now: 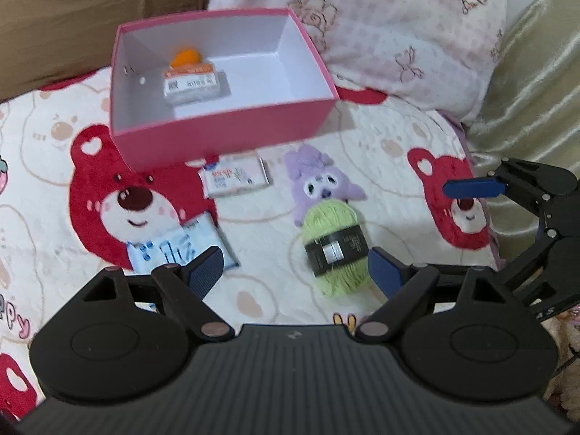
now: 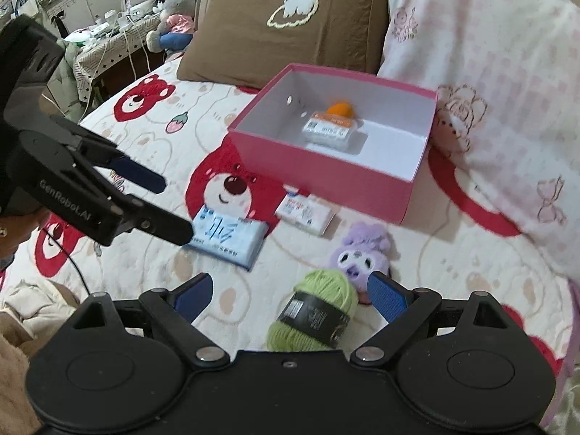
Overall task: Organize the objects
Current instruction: 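Withdraw the left gripper from the box toward the green yarn ball, then close the left gripper on the green yarn ball's black label band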
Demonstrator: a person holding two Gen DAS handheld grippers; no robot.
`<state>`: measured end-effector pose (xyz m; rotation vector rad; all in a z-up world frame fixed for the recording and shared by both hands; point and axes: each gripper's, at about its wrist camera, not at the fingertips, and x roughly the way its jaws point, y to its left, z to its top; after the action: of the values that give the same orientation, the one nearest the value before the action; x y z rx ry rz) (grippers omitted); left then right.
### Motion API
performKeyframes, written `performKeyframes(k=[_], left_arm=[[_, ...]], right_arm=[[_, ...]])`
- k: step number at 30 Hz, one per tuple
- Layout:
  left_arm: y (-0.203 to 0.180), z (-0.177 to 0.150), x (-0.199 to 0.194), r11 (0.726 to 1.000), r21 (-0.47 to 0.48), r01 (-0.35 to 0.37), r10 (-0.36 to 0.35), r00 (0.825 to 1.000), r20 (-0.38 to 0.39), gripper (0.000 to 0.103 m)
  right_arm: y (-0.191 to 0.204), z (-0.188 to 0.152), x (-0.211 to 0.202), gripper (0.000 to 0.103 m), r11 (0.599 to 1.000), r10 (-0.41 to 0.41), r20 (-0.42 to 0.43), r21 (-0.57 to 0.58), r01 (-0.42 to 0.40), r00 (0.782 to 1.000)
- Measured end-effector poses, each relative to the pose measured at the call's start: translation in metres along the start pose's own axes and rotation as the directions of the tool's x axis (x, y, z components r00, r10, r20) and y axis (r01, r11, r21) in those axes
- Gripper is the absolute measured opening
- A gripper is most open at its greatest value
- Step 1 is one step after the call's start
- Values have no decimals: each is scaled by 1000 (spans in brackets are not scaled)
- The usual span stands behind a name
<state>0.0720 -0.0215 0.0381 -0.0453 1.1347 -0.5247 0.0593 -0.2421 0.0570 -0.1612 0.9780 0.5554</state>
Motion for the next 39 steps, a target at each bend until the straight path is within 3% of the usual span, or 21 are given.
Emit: performKeyframes(k=[8,13,19,23,27,30,39], left_arm=[[-10,-18,18,998,47,-35,35,999,-13,87],[-12,-21,32,1000,21,-9,9,1000,-25,87],[-14,-25,47,1000,14,24,-25,998,51,87],[-12,-23,65,1000,4,13,-13,998,63,87],[-6,-21,85,997,-51,65,-61,996,65,87],[-1,-21,100,989,-109,97,-92,994,58,87],[-6,-26,129,988,-122,98,-92,994,51,87]], right_arm=[[4,-38,5,94,1000,14,1,-9,-14,1000],[9,-52,16,94,999,13,24,-31,-12,1000],[18,-56,20,94,998,20,94,-56,-15,995],[20,-61,36,94,996,-33,119,-73,42,992],[18,-67,64,94,990,-100,99,-87,109,990],[12,-72,76,94,991,-112,101,-60,119,989],[-5,-81,88,94,997,-57,104,65,51,993]])
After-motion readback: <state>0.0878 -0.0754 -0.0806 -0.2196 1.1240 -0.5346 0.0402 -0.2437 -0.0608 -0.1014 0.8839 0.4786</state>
